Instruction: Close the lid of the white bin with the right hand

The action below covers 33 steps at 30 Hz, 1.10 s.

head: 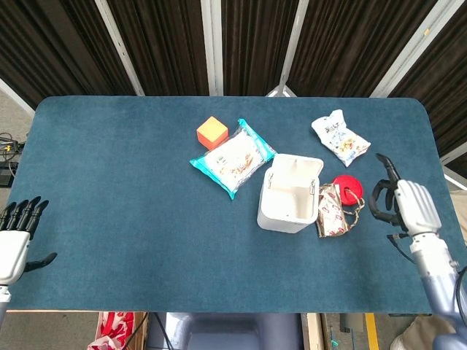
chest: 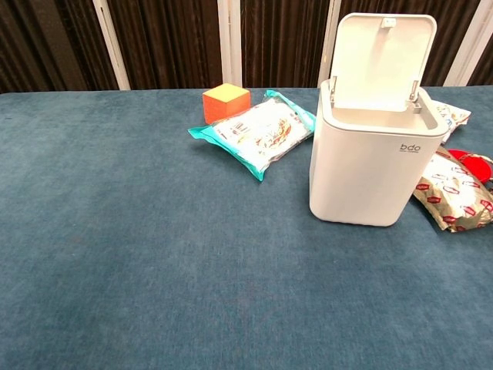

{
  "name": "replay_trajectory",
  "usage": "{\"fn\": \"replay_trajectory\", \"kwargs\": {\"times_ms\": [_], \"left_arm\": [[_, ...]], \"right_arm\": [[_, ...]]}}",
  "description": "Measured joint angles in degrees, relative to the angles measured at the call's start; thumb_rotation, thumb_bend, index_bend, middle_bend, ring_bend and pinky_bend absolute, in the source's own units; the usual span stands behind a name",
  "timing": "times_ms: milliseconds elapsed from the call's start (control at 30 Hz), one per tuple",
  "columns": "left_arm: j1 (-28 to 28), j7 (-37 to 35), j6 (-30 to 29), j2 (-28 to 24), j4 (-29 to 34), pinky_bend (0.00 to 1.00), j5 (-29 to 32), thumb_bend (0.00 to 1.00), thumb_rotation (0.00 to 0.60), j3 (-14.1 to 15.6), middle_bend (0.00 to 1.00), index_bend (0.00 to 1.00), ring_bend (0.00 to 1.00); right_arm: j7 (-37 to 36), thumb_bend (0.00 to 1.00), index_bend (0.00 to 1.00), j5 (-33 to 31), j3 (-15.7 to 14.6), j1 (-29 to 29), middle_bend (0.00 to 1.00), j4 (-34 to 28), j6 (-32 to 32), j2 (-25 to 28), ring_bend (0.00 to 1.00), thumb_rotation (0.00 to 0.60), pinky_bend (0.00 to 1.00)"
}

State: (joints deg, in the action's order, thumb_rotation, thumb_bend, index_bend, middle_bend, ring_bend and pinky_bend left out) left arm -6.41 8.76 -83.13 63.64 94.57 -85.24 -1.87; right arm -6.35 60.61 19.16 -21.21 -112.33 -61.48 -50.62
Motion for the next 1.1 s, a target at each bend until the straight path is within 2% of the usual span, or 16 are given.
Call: {"fn": "replay_trajectory", "kwargs": {"times_ms": [233,600,767,967,1100], "left_arm": [[-0.37,-0.35,0.78,-0.04,-0.03,0.0,0.32,0.0,0.6,-0.08,0.0,0.0,0.0],[-1.19,-0.83,2.59,-0.3,0.12,0.0,0.95,0.0,0.6,-0.05,0.0,0.0,0.0],[-1.35,-1.28,2.8,-0.51,0.19,0.0,1.08,0.0,0.6,-0.06,0.0,0.0,0.0],[-1.37,-1.62,2.7,-0.62,0.2,0.0,0.91,0.0,0.6,0.03,0.0,0.0,0.0],[-1.34,-1.63,2.63,-0.63,0.18,0.0,0.92,0.0,0.6,0.07,0.0,0.0,0.0]], "right_arm": [[1.68,0.6,0.0,-11.93,2.9,-8.04,0.72,-1.67,8.62,2.84,0.81,0.6,0.78],[8.51,0.65,0.01,-21.94,3.08,-16.53,0.72,-3.27,11.43,2.08,0.81,0.6,0.78],[11.31,0.65,0.06,-25.76,2.18,-19.51,0.72,-3.46,11.11,0.63,0.81,0.6,0.78],[13.6,0.65,0.2,-29.58,0.92,-21.97,0.72,-3.79,10.42,-0.7,0.81,0.6,0.78],[13.55,0.65,0.22,-29.99,0.6,-22.29,0.72,-5.54,10.38,-0.53,0.81,0.6,0.78]]}}
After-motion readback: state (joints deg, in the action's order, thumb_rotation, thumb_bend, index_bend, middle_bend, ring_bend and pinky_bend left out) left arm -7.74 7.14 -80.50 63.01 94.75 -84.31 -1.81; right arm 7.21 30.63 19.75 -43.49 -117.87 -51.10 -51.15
